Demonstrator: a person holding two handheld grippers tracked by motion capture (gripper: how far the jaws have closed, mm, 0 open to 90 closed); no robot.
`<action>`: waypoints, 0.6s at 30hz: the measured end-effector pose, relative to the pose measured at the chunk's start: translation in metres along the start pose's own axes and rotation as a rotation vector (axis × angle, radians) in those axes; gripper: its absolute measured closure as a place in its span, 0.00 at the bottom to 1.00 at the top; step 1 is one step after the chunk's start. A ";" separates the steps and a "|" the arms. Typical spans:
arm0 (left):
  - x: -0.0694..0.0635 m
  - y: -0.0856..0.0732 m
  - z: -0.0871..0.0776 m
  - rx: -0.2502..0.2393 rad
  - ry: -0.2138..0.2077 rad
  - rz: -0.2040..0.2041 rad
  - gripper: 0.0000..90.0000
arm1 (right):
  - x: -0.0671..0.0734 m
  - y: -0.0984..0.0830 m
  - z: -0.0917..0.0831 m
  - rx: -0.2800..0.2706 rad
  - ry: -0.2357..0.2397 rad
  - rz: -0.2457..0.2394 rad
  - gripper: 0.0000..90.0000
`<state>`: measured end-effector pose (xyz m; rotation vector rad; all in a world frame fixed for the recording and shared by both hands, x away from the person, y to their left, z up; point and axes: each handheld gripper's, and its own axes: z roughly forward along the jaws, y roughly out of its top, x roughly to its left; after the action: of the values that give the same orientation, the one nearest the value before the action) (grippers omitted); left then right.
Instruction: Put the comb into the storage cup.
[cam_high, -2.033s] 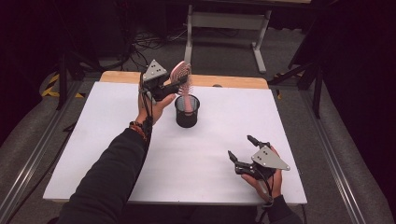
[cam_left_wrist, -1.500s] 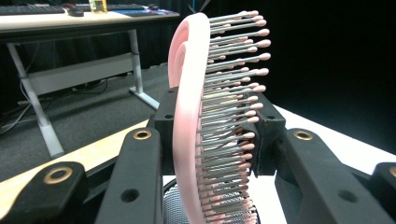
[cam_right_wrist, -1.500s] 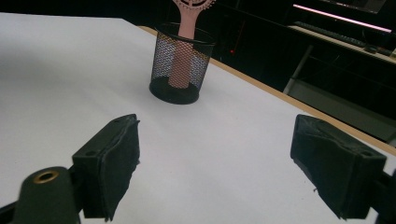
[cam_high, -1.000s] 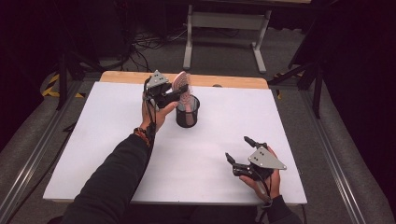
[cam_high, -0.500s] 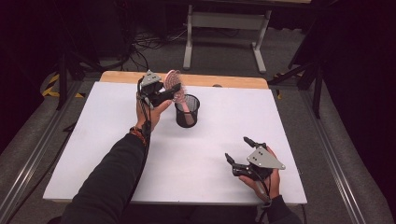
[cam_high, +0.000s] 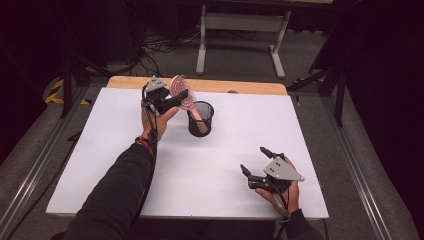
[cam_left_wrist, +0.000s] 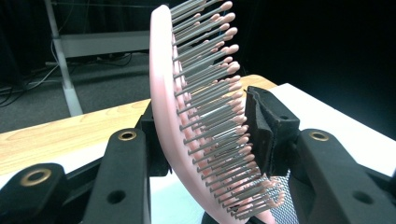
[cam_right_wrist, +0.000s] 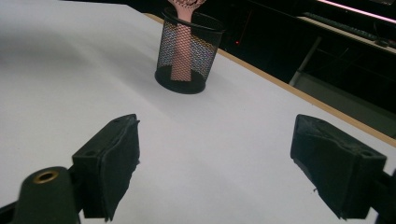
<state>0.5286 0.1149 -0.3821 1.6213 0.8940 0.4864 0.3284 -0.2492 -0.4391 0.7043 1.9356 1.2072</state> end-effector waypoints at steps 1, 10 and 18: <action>0.001 0.000 0.000 0.001 -0.002 -0.005 0.61 | 0.000 0.000 0.000 0.001 0.000 -0.002 0.18; 0.003 -0.001 -0.001 0.005 -0.011 -0.006 0.60 | 0.001 0.000 0.001 0.009 0.003 -0.005 0.19; 0.002 -0.001 0.000 0.028 -0.030 0.001 0.54 | 0.001 0.000 0.002 0.012 0.005 -0.007 0.19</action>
<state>0.5296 0.1163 -0.3830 1.6510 0.8814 0.4512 0.3289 -0.2476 -0.4403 0.7007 1.9493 1.1946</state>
